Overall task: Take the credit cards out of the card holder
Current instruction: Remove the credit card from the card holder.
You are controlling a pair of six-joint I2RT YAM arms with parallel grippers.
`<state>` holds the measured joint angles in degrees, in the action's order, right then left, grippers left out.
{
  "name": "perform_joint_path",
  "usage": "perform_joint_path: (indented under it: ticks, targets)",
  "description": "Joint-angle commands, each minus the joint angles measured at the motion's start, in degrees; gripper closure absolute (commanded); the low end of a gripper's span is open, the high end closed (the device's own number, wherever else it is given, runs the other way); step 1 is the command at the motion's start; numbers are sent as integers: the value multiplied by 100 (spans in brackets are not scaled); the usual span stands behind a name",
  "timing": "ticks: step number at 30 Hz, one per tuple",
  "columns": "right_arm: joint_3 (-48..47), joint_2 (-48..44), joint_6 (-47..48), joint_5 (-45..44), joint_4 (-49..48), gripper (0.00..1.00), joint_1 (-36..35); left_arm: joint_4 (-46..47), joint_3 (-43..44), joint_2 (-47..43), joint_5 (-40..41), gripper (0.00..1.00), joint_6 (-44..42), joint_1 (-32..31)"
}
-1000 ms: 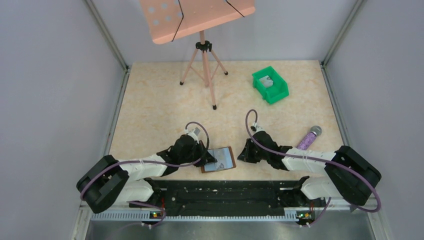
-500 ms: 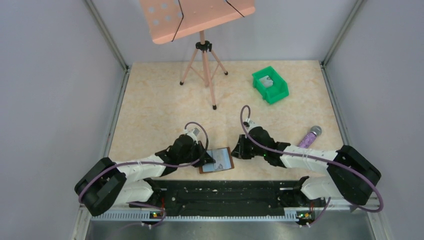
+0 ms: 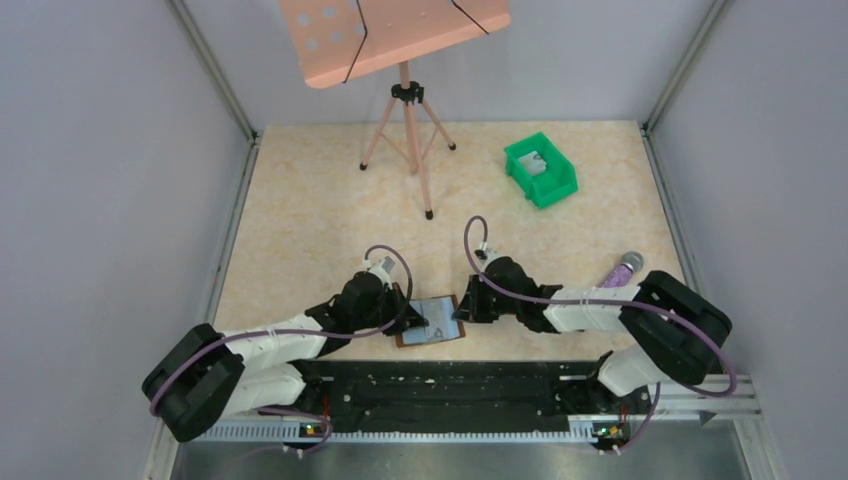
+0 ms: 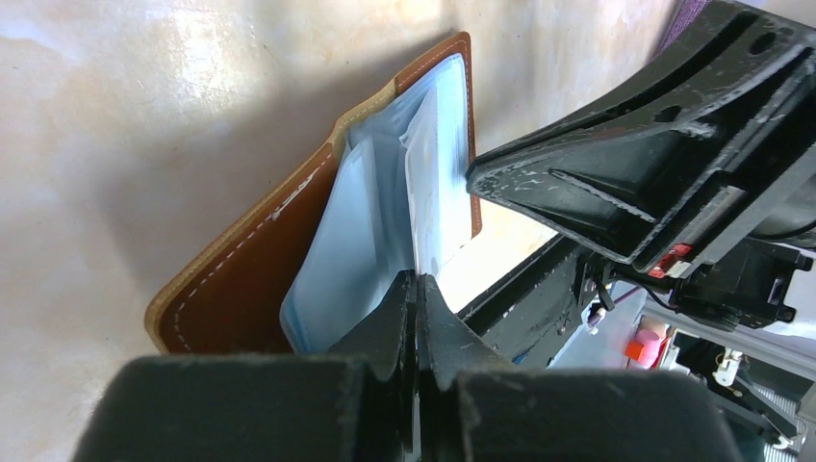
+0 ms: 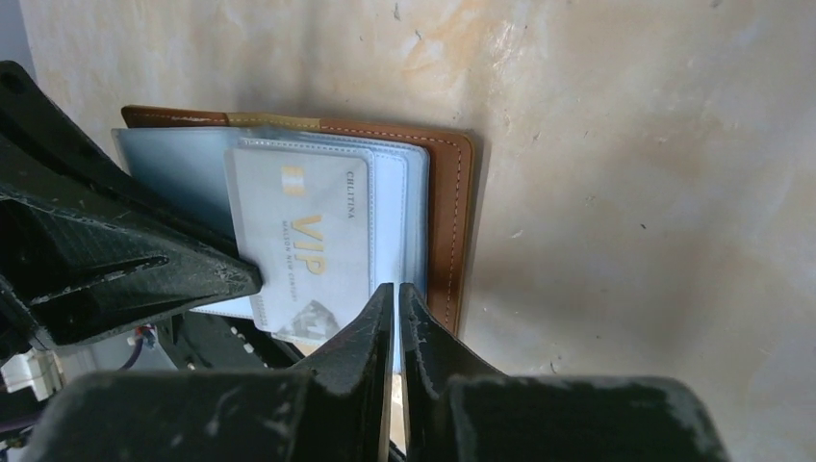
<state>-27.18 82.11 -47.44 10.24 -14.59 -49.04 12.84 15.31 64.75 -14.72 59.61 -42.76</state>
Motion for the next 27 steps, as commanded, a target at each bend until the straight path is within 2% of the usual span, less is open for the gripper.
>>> perform_joint_path:
  ticks: [1, 8, 25, 27]
  targets:
    - [-201, 287, -203, 293, -686, 96, -99, 201, -46, -3, -46, 100, -132, 42]
    - [-146, 379, -527, -497, 261, 100, -66, 4, 6, 47, -251, 100, -150, 234]
    - [-27, 490, -630, -598, 457, 100, 12, -582, 26, -188, -516, 100, -440, 599]
    - [-13, 470, -610, -580, 423, 100, 16, -467, 10, -186, -624, 91, -457, 604]
